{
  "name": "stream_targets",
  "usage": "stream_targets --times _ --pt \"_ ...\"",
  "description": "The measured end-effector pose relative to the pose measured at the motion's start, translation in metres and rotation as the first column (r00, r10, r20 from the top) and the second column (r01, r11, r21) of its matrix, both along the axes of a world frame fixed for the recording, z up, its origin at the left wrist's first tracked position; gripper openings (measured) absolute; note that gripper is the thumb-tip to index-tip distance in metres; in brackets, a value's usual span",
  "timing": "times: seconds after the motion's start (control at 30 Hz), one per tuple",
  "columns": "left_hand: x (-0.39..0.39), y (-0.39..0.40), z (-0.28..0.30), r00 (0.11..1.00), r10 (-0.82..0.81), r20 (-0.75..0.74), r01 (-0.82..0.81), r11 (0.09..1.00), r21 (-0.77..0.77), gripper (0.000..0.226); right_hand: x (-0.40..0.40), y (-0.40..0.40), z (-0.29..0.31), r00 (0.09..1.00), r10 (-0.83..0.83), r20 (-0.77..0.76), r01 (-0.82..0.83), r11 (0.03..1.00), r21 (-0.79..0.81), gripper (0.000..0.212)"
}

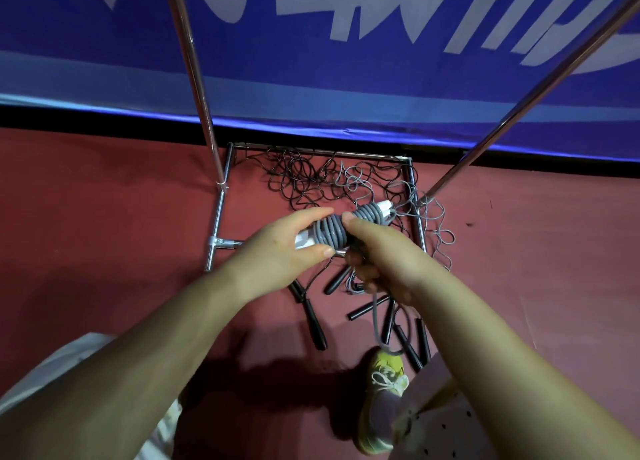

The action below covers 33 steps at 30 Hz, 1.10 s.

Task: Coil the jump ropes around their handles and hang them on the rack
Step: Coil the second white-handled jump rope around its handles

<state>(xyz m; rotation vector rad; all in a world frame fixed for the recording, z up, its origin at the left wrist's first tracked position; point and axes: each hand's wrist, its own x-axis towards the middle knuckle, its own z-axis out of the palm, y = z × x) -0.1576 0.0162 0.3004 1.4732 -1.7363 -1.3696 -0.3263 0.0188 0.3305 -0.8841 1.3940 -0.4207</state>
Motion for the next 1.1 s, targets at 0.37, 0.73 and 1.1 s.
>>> stream_targets --times 0.37,0.73,1.1 --pt "0.022 -0.001 0.006 0.748 -0.024 -0.664 0.484 0.705 0.519 0.064 0.009 0.015 0.017 0.974 0.225 0.013 -0.188 0.843 -0.504 0.029" --pt "0.006 0.005 0.011 0.981 -0.065 -0.183 0.137 0.898 0.419 0.07 -0.013 0.004 0.013 0.805 0.371 -0.463 -0.545 0.772 -0.328 0.037" --pt "0.007 0.001 0.002 0.999 -0.046 0.023 0.039 0.969 0.246 0.024 -0.014 -0.001 0.003 0.859 0.346 -0.378 -0.458 0.85 -0.261 0.049"
